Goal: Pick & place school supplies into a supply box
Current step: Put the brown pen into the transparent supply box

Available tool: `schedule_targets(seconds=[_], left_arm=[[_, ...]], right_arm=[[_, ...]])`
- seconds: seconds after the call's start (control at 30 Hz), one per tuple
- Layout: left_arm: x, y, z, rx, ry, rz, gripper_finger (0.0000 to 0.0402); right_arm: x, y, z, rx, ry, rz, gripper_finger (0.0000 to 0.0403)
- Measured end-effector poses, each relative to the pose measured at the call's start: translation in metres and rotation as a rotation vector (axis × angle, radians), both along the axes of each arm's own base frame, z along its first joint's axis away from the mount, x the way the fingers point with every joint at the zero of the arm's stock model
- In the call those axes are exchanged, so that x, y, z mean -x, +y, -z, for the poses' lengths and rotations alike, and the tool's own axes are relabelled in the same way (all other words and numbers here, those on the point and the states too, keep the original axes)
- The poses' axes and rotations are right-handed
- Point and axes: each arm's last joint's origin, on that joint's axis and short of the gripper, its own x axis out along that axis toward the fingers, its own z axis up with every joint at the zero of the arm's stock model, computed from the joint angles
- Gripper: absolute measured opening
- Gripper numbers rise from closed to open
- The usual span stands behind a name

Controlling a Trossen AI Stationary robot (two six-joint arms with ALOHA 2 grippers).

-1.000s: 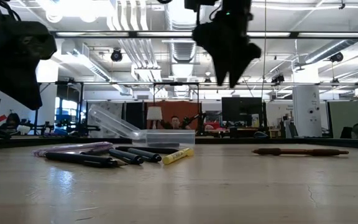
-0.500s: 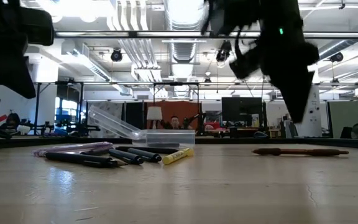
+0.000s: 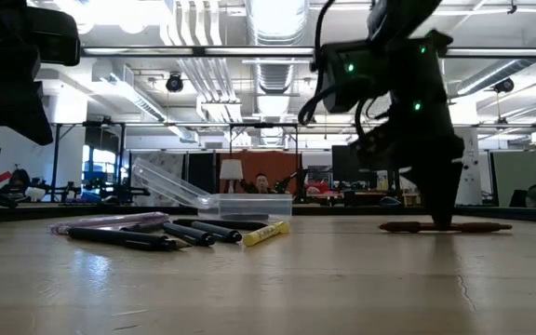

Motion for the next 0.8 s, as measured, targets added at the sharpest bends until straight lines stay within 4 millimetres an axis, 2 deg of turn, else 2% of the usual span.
schedule_targets(seconds=[0.1,0.3,0.53,0.67,0.8], left_arm=[[0.0,0.0,0.0,0.001,-0.001,0.0,0.0036],[0.0,0.0,0.0,0.004,-0.004,0.0,0.0036],[0.0,0.0,0.0,0.004,-0.004,-0.001,0.0036],[0.0,0.0,0.0,0.002,-0.005,-0.002,0.0036],[-0.001,0.001,0.0,-0.017,-0.017,-0.016,0.0036]], right_arm=[[0.002,-0.004,0.007,-0.057,-0.029,-0.006,0.0202],[0.008,-0.005,0.015,-0.05,-0.03,-0.022,0.015],[0.004,-0.004,0.013,-0.061,-0.04,-0.023,0.0034],[-0.006,-0.003,0.004,-0.099,-0.062,0.009,0.0019],[-0.039,0.001,-0.025,-0.162,-0.289,0.059,0.0015]])
